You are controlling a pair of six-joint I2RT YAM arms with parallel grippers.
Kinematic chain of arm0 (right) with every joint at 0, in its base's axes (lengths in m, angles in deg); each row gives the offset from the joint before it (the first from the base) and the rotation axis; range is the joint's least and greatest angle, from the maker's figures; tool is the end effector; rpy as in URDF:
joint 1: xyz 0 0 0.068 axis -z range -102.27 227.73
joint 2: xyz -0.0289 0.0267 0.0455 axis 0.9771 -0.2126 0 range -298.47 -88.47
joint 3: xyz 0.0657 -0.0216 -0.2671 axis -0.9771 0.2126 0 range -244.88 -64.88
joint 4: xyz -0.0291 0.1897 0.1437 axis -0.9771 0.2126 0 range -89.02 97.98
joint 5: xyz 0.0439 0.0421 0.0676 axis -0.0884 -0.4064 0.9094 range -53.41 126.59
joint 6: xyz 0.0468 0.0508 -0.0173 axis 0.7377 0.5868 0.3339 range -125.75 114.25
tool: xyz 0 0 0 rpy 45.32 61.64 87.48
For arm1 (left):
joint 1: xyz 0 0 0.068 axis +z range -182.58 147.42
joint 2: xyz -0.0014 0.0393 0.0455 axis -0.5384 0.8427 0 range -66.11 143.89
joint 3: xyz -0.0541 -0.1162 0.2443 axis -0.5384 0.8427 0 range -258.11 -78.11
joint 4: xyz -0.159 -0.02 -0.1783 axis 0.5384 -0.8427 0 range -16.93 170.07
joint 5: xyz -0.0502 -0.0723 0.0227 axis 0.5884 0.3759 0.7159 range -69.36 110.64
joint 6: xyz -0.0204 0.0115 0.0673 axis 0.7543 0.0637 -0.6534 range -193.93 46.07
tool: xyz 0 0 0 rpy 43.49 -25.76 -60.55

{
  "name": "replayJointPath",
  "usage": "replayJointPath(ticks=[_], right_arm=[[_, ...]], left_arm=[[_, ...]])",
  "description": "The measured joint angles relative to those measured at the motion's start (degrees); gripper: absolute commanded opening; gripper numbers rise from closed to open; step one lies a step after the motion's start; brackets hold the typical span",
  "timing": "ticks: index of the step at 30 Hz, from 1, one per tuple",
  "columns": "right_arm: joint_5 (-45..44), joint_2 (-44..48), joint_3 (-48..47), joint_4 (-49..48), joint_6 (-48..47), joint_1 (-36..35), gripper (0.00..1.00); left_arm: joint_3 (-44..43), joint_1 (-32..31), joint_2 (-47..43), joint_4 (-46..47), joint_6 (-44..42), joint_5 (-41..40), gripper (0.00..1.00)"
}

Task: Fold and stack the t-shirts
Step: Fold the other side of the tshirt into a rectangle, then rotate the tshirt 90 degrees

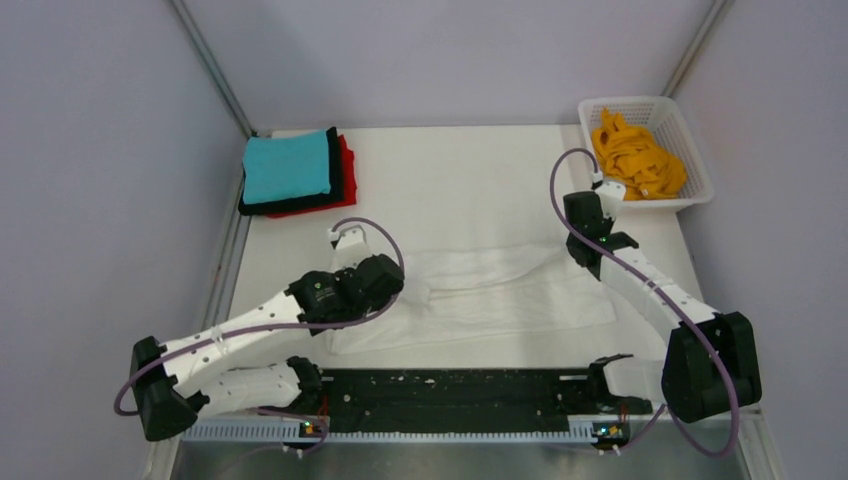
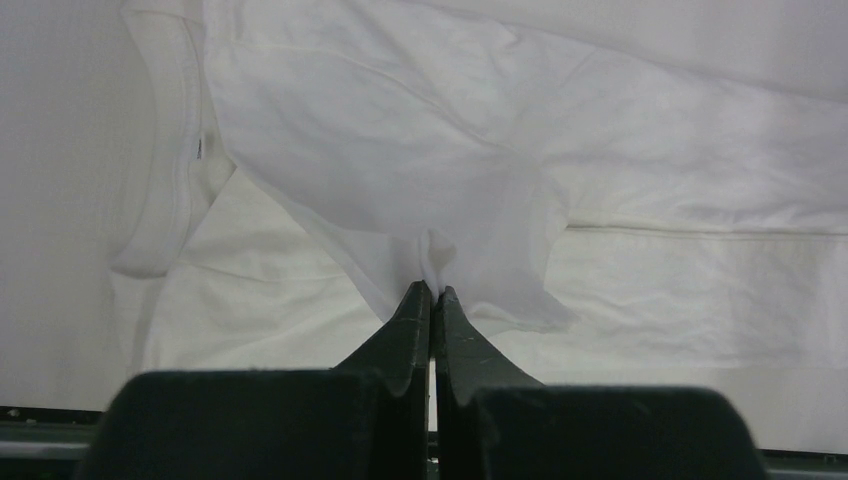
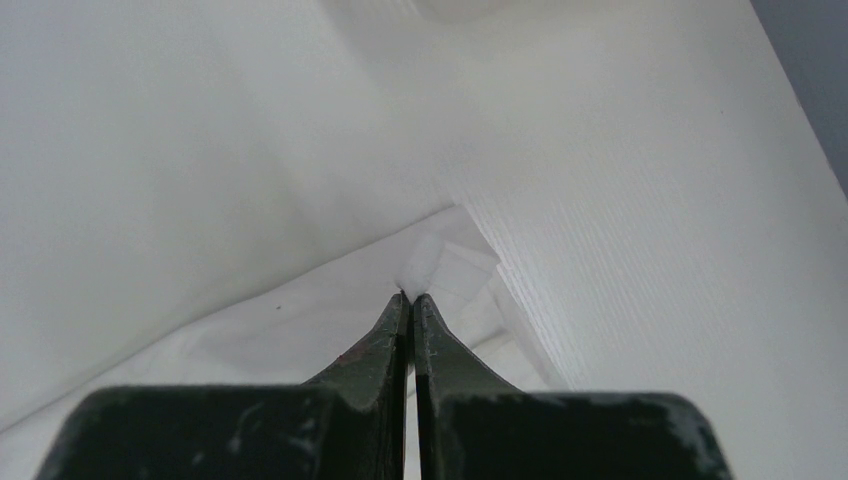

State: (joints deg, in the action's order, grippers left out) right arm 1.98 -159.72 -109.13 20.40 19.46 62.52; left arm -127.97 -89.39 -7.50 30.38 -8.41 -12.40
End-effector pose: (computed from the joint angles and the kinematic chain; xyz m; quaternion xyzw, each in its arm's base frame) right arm 0.2433 0.0316 0.2308 0.1873 0.8735 -0.1367 0.4281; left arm 0.1217 -0.1278 0.2622 -0.1471 0.9141 -0.0965 0.3654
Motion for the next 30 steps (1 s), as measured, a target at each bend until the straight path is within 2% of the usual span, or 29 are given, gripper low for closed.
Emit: replayJointPath(ticks=[3,6,7,8,9,11,12,13,14,15,17,19,22,24,27,30], right_arm=[[-0.04,0.0,0.02,0.02,-0.17,0.0,0.03],[-0.04,-0.02,0.02,0.02,-0.15,0.0,0.13],[-0.04,-0.04,0.11,0.0,-0.04,0.0,0.19],[-0.04,-0.04,0.37,-0.11,0.02,0.0,0.29],[-0.11,-0.09,0.72,0.15,0.37,0.0,0.43],[-1.16,-0.26,1.25,1.38,1.88,0.0,0.54],[-2.45,-0.44,1.38,2.78,2.78,0.0,0.59],[-3.67,-0.55,1.44,4.26,3.93,0.0,0.66],[-5.66,-0.61,1.44,6.29,5.33,0.0,0.72],[-7.5,-0.61,1.44,8.22,6.97,0.0,0.78],[-10.82,-0.57,1.38,12.22,10.1,0.0,0.85],[-13.11,0.09,1.36,16.0,12.33,0.0,0.86],[-12.59,3.08,1.31,17.57,12.44,0.02,0.92],[-8.7,6.25,1.38,15.96,10.38,0.04,0.99],[2.49,11.32,3.85,8.22,6.43,0.09,0.99],[16.48,14.08,9.92,-2.29,4.28,0.09,0.99]], left_arm=[[1.46,-0.9,-0.55,0.31,1.22,0.85,0.0],[5.14,-2.05,-1.07,0.42,2.67,2.89,0.0],[6.8,-2.49,-1.16,0.33,3.5,4.0,0.03],[8.17,-2.82,-1.25,0.33,4.0,4.98,0.09],[9.29,-3.06,-1.4,0.2,4.46,5.75,0.17],[11.56,-3.58,-2.25,-0.31,5.31,7.98,0.25],[12.41,-3.89,-2.91,-0.63,5.31,9.14,0.32],[13.05,-4.31,-3.67,-0.9,5.07,10.27,0.57],[13.6,-5.01,-4.68,-1.29,4.79,11.43,0.92],[13.97,-6.01,-5.88,-1.7,4.37,12.48,0.99],[14.1,-7.67,-8.59,-2.25,3.43,14.62,0.99],[14.05,-8.26,-10.71,-2.54,2.99,15.74,0.99],[13.33,-8.41,-11.41,-3.74,1.81,15.19,0.99],[11.72,-8.46,-9.92,-3.74,0.72,13.14,0.99],[9.18,-8.17,-6.49,-1.31,-0.26,8.31,0.99],[7.23,-4.79,-1.55,3.48,-1.64,5.07,0.99]])
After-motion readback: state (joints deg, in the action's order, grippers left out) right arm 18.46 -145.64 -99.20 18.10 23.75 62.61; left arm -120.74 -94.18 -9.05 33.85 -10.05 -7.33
